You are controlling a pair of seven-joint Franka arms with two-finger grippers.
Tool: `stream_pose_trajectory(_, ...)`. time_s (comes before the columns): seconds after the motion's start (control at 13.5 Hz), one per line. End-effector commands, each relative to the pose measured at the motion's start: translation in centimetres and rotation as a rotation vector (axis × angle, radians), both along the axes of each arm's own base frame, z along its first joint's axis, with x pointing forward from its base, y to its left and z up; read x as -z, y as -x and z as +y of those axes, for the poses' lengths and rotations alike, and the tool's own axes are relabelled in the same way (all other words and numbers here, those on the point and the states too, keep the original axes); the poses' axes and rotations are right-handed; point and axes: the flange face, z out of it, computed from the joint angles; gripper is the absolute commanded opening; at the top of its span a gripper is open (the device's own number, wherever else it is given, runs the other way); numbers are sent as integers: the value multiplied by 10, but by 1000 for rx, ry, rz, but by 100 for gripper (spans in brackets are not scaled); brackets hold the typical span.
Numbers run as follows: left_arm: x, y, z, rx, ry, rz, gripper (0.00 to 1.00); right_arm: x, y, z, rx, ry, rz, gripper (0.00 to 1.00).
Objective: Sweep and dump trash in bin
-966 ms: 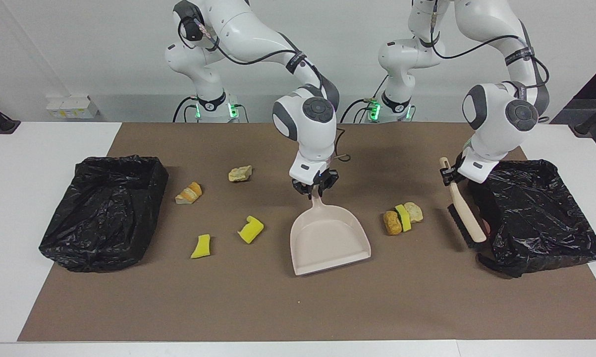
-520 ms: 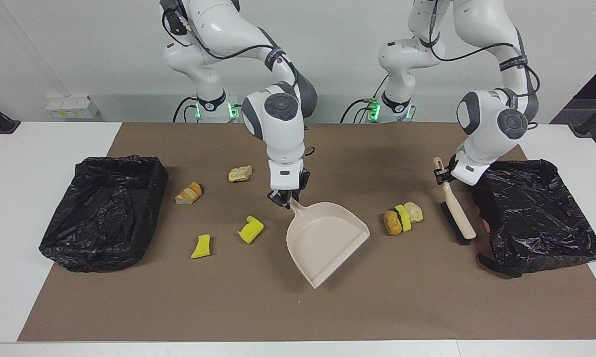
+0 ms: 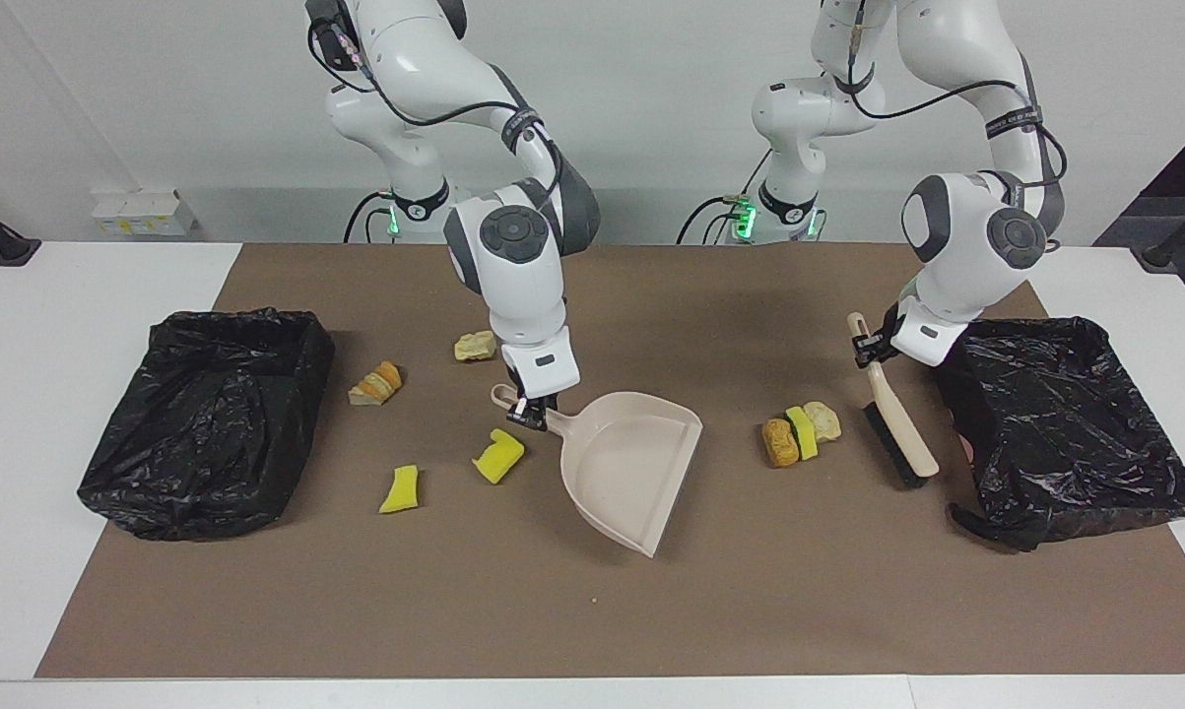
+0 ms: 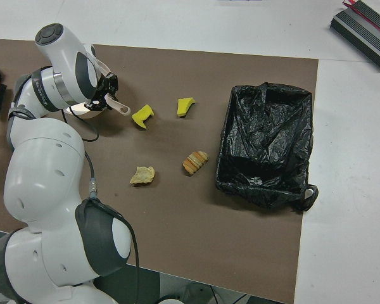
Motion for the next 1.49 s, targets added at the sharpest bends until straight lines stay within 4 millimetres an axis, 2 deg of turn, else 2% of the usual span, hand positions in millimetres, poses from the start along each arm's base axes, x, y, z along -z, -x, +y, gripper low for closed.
stream_pose_trajectory(0.0,-2,-3,11,-84,-6,18,0,7,-5,-9,-97,10,-17,0)
stream_pose_trajectory(0.07,2,0,11,-112,-12,22,0,10,-5,-6,-129,24,-21,0)
stream_pose_trajectory(0.22,12,7,-9,-167,-24,-13,0,14,-8,-5,-191,47,-26,0)
stream_pose_trajectory(0.3,15,11,-33,-119,-21,-26,0,14,-8,-3,-205,57,-28,0)
stream_pose_trajectory(0.37,19,14,-47,-96,-22,-18,0,16,-5,3,-229,83,-28,0)
stream_pose_trajectory(0.45,27,20,-73,-46,-24,-6,0,20,-4,9,-257,120,-31,0)
stream_pose_trajectory(0.52,30,23,-82,-31,-21,1,0,21,-2,15,-296,179,-38,0)
stream_pose_trajectory(0.82,28,34,-133,-18,50,12,0,19,6,28,-345,230,-34,0)
stream_pose_trajectory(0.97,25,34,-150,-28,91,-5,0,21,15,44,-388,249,-37,0)
stream_pose_trajectory(1.04,25,37,-165,-4,96,-16,0,22,17,47,-393,253,-30,0)
stream_pose_trajectory(1.19,38,43,-196,39,110,-30,0,23,18,48,-393,248,-34,0)
stream_pose_trajectory(1.26,38,42,-199,43,116,-37,0,23,19,49,-395,245,-36,0)
stream_pose_trajectory(1.41,32,48,-227,119,131,-61,0,23,19,49,-390,240,-40,0)
